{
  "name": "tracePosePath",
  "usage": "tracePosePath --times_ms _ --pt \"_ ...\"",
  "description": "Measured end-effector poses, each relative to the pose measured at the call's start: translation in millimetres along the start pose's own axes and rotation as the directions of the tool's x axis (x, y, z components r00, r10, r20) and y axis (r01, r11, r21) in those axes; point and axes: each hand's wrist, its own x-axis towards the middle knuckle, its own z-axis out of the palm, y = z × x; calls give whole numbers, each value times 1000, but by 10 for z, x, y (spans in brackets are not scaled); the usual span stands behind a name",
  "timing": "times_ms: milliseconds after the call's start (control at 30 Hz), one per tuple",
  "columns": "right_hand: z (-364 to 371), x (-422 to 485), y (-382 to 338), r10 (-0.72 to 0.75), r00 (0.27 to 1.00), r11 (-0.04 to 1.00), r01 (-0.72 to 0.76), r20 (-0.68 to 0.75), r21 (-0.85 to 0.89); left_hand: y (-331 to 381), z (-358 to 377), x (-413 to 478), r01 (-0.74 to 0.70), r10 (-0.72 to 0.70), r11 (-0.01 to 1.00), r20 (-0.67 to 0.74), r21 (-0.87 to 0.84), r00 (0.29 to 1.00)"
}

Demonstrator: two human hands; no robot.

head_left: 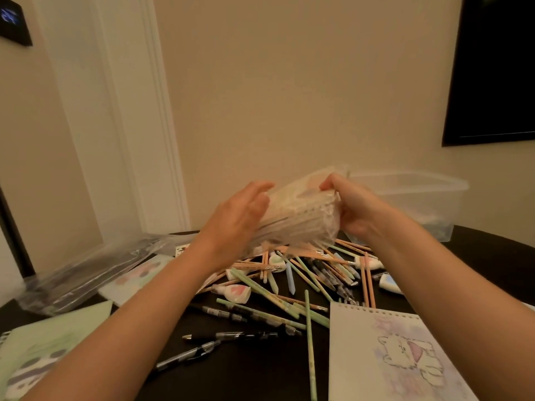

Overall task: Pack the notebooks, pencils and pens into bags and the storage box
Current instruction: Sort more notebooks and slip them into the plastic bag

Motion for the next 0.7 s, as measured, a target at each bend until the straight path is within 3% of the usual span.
tracePosePath --times_ms 67,200,300,367,433,500,700 --pt "-112 44 25 20 1000 1000 -20 -10 -5 -63 42 135 252 -251 967 19 -35 968" --pt "-325 117 -26 17 999 999 -18 -45 -32 -408 95 337 633 -619 773 178 -31 765" --pt "-502 186 -126 4 998 1000 -2 -60 31 -510 122 435 816 -739 544 348 -195 576" --pt "-621 229 -198 29 999 997 -27 -24 75 -516 136 488 850 -726 361 457 -383 514" --pt "-725 281 -269 43 999 991 -45 14 124 -511 176 551 799 -669 192 519 -570 532" --pt "-786 319 -342 33 996 974 -50 81 221 -494 236 655 733 -644 108 514 -672 567" --pt "-898 542 -473 -130 978 852 26 163 523 -317 514 1013 572 -680 88 370 -816 633"
